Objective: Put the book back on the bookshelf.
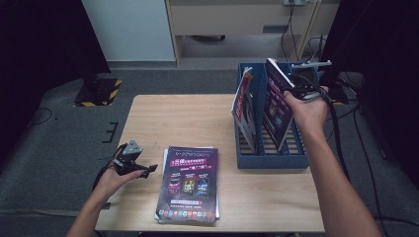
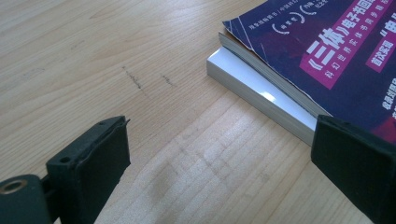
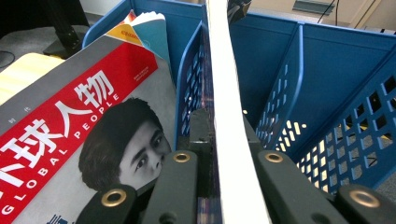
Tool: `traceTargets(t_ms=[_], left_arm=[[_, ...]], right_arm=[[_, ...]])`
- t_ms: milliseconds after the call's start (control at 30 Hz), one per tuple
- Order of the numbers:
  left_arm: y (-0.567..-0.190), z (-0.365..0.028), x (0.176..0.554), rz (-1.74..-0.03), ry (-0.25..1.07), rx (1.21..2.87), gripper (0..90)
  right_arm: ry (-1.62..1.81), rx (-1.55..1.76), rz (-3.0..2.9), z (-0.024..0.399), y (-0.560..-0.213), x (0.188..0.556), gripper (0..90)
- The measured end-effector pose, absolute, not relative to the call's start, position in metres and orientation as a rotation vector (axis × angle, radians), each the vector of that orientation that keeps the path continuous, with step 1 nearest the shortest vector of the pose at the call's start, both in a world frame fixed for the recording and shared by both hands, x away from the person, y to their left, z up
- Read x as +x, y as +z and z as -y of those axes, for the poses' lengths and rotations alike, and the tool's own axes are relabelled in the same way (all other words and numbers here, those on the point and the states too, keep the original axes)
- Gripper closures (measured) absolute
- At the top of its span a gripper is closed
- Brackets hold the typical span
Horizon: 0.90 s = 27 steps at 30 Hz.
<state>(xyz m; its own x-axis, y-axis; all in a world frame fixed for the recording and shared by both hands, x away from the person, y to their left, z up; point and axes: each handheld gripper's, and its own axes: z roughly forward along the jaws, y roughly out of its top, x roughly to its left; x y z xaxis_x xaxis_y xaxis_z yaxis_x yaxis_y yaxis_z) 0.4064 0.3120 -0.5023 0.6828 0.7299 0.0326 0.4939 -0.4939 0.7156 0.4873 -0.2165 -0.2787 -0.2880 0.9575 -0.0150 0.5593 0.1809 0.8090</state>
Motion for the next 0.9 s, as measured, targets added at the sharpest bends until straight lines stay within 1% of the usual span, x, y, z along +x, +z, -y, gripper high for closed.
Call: traceTargets(t_ms=[900], left_arm=[[-0.503,-0.312,0.406,-0.93,0.446,2.212,4.2]], right_arm=[[0.955,1.427,-1.923,0.213,-0.294,0.494,82.9]])
